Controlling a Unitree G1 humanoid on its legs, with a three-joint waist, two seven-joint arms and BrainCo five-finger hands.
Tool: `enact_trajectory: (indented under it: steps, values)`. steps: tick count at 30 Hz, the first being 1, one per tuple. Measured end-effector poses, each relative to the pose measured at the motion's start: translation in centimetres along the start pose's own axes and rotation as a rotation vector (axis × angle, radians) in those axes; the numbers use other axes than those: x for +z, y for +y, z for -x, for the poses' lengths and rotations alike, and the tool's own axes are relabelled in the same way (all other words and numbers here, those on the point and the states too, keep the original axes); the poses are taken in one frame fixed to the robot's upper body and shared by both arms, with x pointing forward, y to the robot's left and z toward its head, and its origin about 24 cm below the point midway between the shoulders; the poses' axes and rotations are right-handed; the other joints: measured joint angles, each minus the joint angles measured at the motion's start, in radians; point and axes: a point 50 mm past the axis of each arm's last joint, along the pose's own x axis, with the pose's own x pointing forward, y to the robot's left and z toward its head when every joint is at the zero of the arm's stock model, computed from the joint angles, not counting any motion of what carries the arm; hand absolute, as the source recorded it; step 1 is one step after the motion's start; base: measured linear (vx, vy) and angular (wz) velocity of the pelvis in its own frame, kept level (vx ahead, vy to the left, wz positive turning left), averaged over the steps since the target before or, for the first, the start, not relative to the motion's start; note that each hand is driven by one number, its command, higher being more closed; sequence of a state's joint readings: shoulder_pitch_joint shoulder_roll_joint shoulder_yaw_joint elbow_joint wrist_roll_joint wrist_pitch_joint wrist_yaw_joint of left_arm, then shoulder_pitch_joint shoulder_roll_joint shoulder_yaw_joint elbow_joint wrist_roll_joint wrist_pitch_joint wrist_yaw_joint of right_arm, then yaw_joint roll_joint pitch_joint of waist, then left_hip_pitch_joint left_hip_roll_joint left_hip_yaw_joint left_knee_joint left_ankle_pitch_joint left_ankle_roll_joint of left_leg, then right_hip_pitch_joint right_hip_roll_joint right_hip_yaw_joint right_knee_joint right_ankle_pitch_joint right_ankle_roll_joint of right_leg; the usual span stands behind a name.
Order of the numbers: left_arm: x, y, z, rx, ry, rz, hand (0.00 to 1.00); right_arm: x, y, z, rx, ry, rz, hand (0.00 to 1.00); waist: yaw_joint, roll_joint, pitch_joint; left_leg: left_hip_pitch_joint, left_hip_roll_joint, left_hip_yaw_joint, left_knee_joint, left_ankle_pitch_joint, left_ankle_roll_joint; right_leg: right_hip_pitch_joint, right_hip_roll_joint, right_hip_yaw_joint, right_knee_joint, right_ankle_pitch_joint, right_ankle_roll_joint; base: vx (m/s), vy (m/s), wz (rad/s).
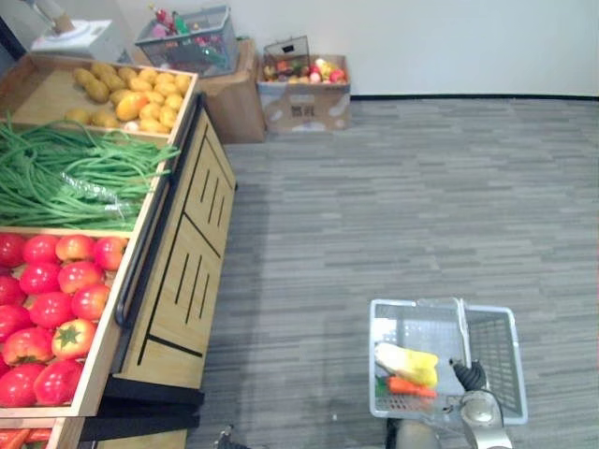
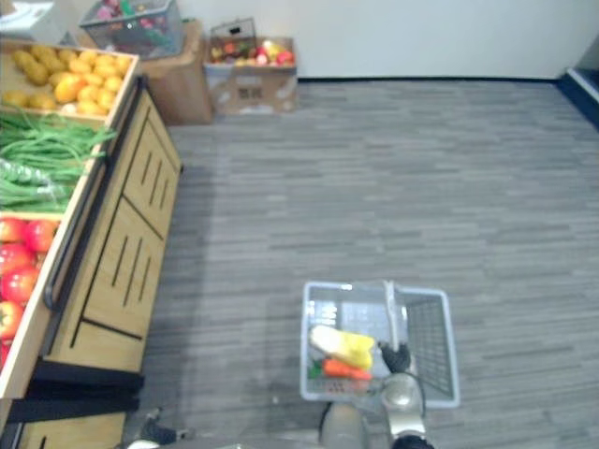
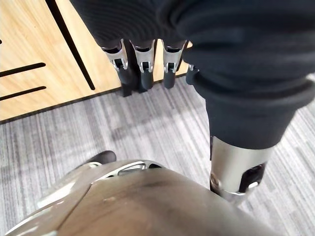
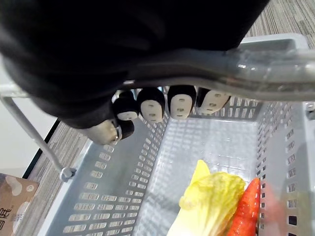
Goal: Pick vegetable in the basket
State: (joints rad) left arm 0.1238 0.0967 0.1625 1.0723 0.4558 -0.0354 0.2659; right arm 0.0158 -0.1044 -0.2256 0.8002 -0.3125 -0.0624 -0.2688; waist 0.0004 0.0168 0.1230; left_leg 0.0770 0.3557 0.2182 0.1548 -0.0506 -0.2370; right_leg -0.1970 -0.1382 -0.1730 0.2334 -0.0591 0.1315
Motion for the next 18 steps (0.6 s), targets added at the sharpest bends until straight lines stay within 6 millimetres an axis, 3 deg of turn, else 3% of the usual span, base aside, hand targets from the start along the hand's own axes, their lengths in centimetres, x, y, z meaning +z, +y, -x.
enact_trajectory:
  steps: [8, 9, 10, 11, 12, 13, 18]
  values:
    - [0.3, -0.1, 0.0, 0.000, -0.013, -0.004, 0.00, -2.0, -1.2, 0.5, -0.028, 0.047, 0.024, 1.00, -0.001, 0.006, -0.009, -0.072, 0.001, 0.020, 0.080, 0.158, 0.037, 0.101, -0.001, -0.051, -0.140, 0.041, -0.033, 0.04, -0.127, 0.23]
    - [0.3, -0.2, 0.0, -0.001, -0.011, -0.004, 0.00, -2.1, -1.3, 0.5, -0.031, 0.049, 0.028, 1.00, 0.001, -0.006, -0.005, -0.077, -0.011, 0.014, 0.076, 0.149, 0.029, 0.103, -0.007, -0.049, -0.151, 0.047, -0.034, 0.01, 0.038, -0.04]
    - [0.3, -0.2, 0.0, -0.002, -0.010, -0.003, 0.00, -2.1, -1.5, 0.5, -0.034, 0.050, 0.031, 1.00, 0.002, -0.002, -0.006, -0.073, -0.052, -0.008, 0.051, 0.091, 0.023, 0.107, -0.027, -0.041, -0.172, 0.064, -0.031, -0.01, 0.124, -0.09]
    - [0.3, -0.5, 0.1, -0.009, -0.008, 0.000, 0.00, -2.2, -1.9, 0.4, -0.043, 0.051, 0.036, 1.00, 0.000, 0.008, -0.009, -0.071, -0.105, -0.023, -0.006, 0.049, 0.037, 0.107, -0.033, -0.037, -0.187, 0.077, -0.021, -0.02, 0.163, -0.08]
    - [0.3, -0.7, 0.2, -0.012, -0.006, 0.001, 0.00, -2.4, -2.0, 0.4, -0.048, 0.059, 0.034, 1.00, -0.002, 0.012, -0.010, -0.064, -0.120, -0.008, -0.034, 0.033, 0.053, 0.110, -0.033, -0.038, -0.191, 0.081, -0.015, -0.02, 0.189, 0.01]
    - [0.2, -0.7, 0.2, -0.014, -0.002, 0.000, 0.00, -3.0, -2.1, 0.6, -0.057, 0.085, 0.022, 1.00, 0.000, 0.019, -0.017, -0.029, -0.129, 0.004, -0.070, 0.018, 0.065, 0.118, -0.025, -0.036, -0.206, 0.092, -0.002, -0.01, 0.149, 0.00]
    - [-0.2, -0.6, 0.2, -0.008, 0.022, 0.004, 0.00, -3.1, -0.7, 1.1, -0.030, 0.092, -0.010, 1.00, 0.003, 0.000, -0.020, -0.009, -0.143, 0.056, -0.074, -0.071, 0.064, 0.131, -0.031, 0.003, -0.277, 0.155, 0.017, -0.06, 0.143, -0.22]
